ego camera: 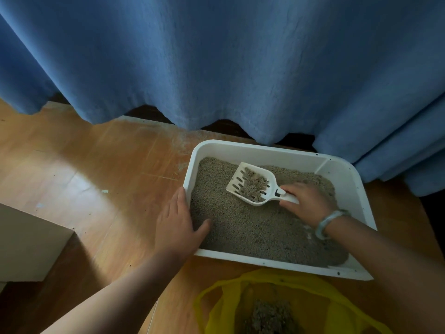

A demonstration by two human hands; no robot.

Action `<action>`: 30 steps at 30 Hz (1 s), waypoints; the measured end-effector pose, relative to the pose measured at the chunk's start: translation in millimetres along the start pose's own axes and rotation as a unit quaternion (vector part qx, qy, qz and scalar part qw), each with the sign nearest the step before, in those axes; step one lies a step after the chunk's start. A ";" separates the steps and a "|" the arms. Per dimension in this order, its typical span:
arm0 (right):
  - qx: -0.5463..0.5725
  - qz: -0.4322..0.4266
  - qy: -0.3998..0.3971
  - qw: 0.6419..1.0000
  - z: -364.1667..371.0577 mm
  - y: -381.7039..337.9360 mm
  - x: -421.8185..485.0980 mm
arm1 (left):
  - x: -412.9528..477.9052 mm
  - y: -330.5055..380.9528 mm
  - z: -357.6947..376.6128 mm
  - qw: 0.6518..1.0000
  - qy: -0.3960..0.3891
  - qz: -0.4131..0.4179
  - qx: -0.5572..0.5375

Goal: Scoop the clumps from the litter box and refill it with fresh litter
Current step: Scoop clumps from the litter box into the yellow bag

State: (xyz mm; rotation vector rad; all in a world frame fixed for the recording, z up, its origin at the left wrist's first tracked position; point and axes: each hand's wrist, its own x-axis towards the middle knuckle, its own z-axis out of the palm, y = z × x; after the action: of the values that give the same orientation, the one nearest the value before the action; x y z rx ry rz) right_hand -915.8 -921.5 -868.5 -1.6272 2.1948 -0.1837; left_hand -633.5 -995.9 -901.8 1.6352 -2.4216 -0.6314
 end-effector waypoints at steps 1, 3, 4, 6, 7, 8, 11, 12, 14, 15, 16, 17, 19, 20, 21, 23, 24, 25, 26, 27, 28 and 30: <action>0.001 -0.007 0.001 1.000 -2.0 0.0 -4.2 | -2.6 0.0 -0.6 1.000 -0.003 -0.001 0.003; 0.010 -0.017 0.005 1.000 -6.7 -1.2 -12.6 | -6.5 0.3 -2.8 1.000 -0.013 -0.002 0.009; 0.011 -0.021 0.003 1.000 -8.5 -2.2 -17.1 | -7.9 0.8 -4.2 1.000 -0.021 -0.001 0.010; 0.006 -0.033 0.002 0.999 -11.1 -4.4 -26.1 | -10.2 2.3 -5.9 0.999 -0.036 0.001 0.009; 0.009 -0.037 0.004 0.999 -12.3 -6.1 -30.9 | -11.6 3.0 -7.2 0.999 -0.041 0.003 0.009; 0.017 -0.035 0.004 0.999 -13.0 -7.4 -35.6 | -13.2 3.1 -8.1 0.999 -0.048 0.005 0.010; 0.032 -0.018 0.002 0.999 -12.6 -10.2 -49.6 | -18.4 0.0 -11.3 0.997 -0.072 0.006 0.022; 0.031 -0.012 0.003 0.999 -11.3 -10.7 -54.1 | -20.0 -1.9 -12.0 0.997 -0.076 0.009 0.028; 0.048 0.000 -0.004 0.999 -7.3 -12.5 -63.6 | -23.1 -4.9 -13.7 0.996 -0.086 0.013 0.035; 0.062 0.006 -0.013 0.998 -5.3 -13.7 -68.7 | -24.0 -5.6 -14.6 0.995 -0.092 0.015 0.036; 0.073 0.010 -0.018 0.997 -2.8 -14.2 -73.2 | -24.3 -6.3 -15.6 0.994 -0.098 0.018 0.038; 0.081 0.017 -0.020 0.996 -0.6 -14.5 -77.7 | -24.3 -6.3 -16.8 0.994 -0.102 0.020 0.041; 0.093 0.033 -0.023 0.995 2.0 -13.8 -86.3 | -25.1 -4.6 -18.5 0.993 -0.105 0.021 0.049; 0.094 0.038 -0.026 0.994 2.2 -13.4 -89.8 | -25.8 -3.3 -19.3 0.993 -0.105 0.020 0.053; 0.095 0.043 -0.032 0.994 2.5 -12.7 -92.9 | -26.5 -2.0 -20.1 0.993 -0.104 0.018 0.057; 0.106 0.052 -0.042 0.992 3.9 -10.6 -98.3 | -28.2 -0.7 -20.5 0.993 -0.101 0.012 0.062; 0.114 0.059 -0.046 0.991 4.7 -9.2 -100.5 | -29.3 -0.3 -20.7 0.993 -0.101 0.008 0.063; 0.122 0.068 -0.052 0.989 5.3 -7.3 -102.6 | -30.1 0.3 -20.7 0.993 -0.100 0.006 0.066; 0.133 0.079 -0.058 0.986 6.0 -5.2 -104.0 | -30.8 0.6 -20.6 0.993 -0.099 0.004 0.071; 0.146 0.088 -0.061 0.983 6.5 -3.5 -105.5 | -31.3 1.4 -20.8 0.992 -0.098 0.003 0.076; 0.161 0.096 -0.061 0.980 7.1 -2.0 -106.8 | -31.8 2.2 -21.0 0.992 -0.098 0.002 0.079; 0.196 0.115 -0.055 0.972 7.5 -0.4 -109.3 | -32.6 3.7 -21.5 0.991 -0.099 -0.001 0.085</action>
State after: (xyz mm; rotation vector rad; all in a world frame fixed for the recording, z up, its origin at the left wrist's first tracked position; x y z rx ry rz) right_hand -886.0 -817.9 -849.2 -1.1335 2.0801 -0.4203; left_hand -616.2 -970.4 -877.4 1.7119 -2.6825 -0.6319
